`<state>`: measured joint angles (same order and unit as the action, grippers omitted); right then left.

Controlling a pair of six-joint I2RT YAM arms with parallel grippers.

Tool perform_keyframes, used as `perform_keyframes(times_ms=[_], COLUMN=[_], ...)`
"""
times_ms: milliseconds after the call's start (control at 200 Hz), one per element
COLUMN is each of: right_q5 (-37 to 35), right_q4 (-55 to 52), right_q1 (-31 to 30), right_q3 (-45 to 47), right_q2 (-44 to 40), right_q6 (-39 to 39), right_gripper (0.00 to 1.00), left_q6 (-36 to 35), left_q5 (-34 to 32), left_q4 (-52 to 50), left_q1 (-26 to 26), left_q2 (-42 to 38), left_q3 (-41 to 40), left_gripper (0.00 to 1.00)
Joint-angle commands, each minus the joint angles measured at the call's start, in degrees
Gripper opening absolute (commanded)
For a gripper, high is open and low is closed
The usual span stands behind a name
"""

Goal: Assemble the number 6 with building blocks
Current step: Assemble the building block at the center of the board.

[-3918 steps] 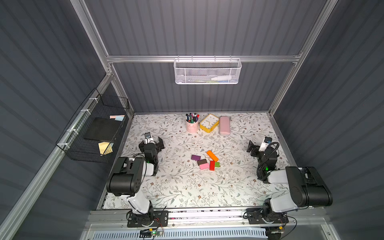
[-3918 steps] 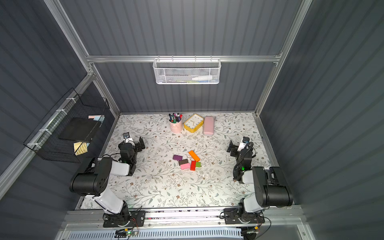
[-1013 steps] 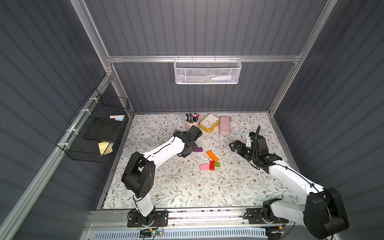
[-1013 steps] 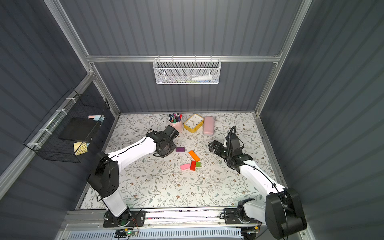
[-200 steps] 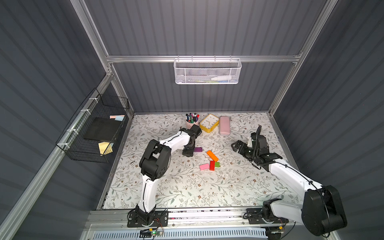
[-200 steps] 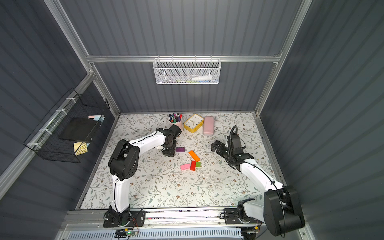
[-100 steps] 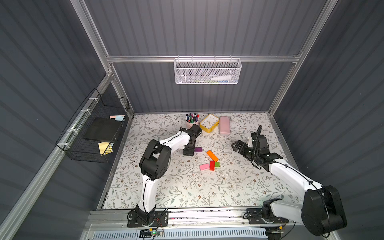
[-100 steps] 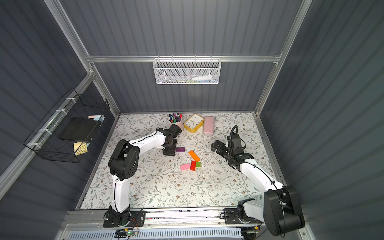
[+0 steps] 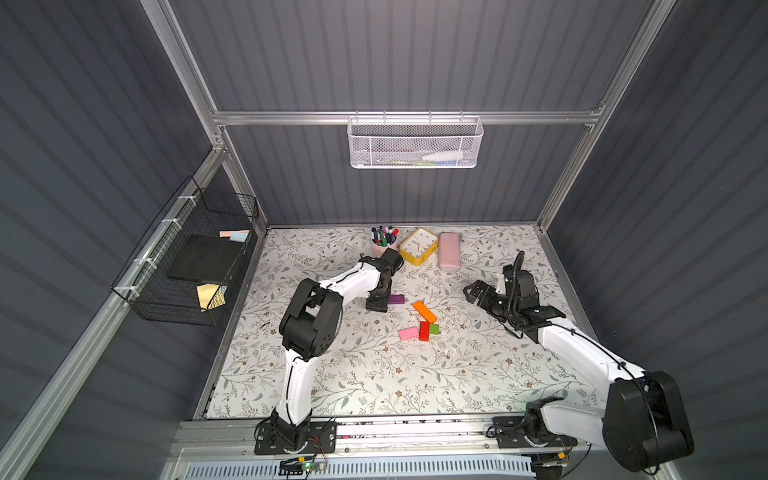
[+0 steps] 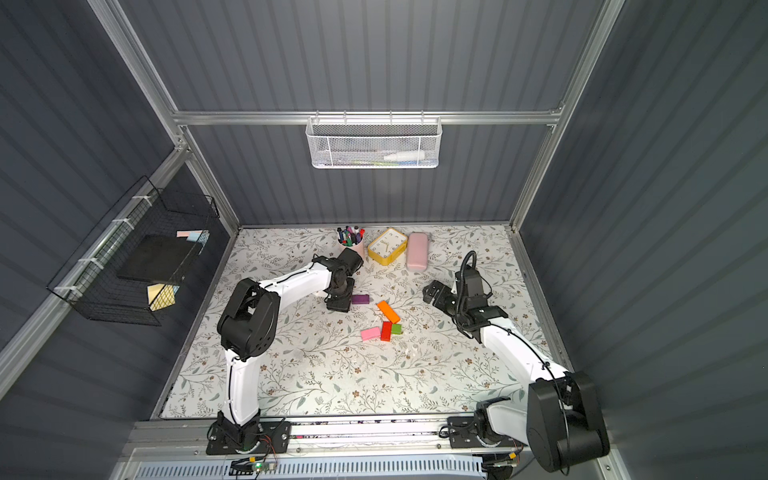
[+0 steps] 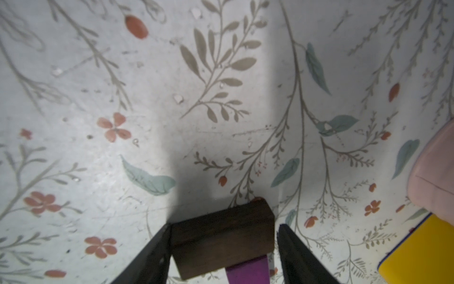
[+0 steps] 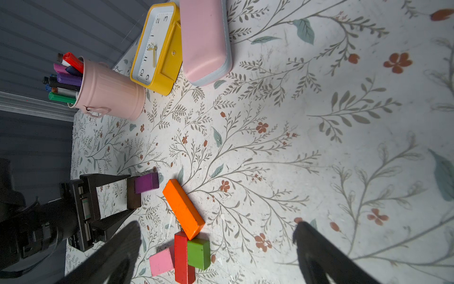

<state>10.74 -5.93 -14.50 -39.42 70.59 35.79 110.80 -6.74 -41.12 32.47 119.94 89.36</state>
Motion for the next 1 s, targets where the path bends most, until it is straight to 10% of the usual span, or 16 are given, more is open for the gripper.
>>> perform_keyframes(times_ms=[0, 996], right_q5=[0.35, 0.33], right_q4=[-0.38, -0.14], right_q1=[0.35, 0.53], right_q3=[0.26, 0.75], right_q2=[-0.71, -0.71], right_q6=[-0.28, -0.11], right_gripper=[0.98, 0.98], left_q6=[-1.12, -0.92], left_q5=[0.55, 0.64], left_q4=[-0.3, -1.12], left_q1=[-0.48, -0.48], left_q2=[1.26, -1.35], left_q3=[0.81, -2.04], left_gripper=[0.67, 0.67])
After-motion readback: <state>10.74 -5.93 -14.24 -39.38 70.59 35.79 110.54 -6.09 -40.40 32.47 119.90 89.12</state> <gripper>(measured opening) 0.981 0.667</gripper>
